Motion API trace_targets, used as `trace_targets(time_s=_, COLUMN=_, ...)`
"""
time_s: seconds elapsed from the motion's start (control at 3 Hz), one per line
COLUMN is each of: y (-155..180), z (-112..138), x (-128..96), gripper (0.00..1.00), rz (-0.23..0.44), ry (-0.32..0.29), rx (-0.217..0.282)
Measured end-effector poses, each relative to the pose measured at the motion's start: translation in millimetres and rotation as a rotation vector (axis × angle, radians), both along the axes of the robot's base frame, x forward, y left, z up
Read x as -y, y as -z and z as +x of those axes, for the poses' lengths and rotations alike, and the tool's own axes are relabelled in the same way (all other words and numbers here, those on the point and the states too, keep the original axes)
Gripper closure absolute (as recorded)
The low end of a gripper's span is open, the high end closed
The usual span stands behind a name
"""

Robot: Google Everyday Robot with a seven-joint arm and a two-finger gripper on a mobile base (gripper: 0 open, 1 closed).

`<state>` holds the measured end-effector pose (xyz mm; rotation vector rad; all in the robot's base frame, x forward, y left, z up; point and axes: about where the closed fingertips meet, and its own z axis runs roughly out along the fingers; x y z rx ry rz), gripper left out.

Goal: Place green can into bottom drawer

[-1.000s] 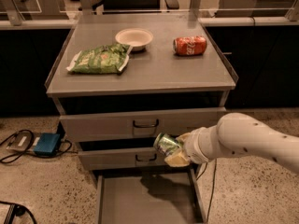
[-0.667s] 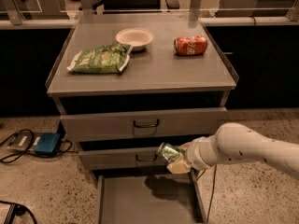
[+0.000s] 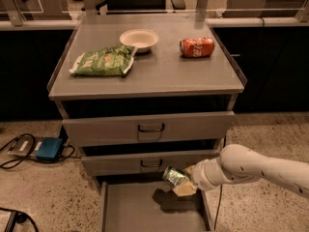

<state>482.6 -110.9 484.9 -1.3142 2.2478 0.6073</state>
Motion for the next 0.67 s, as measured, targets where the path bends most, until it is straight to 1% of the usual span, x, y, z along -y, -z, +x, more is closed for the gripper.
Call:
trace_targets(time_s=0.33, y=0, z=0, x=0, gripper=1.0, rz=0.0, ry=0.0, rx=0.0)
trace_targets(time_s=0.67, y=35, z=7, x=-3, gripper=1.0, rz=0.001, ry=0.019, rx=-0.058)
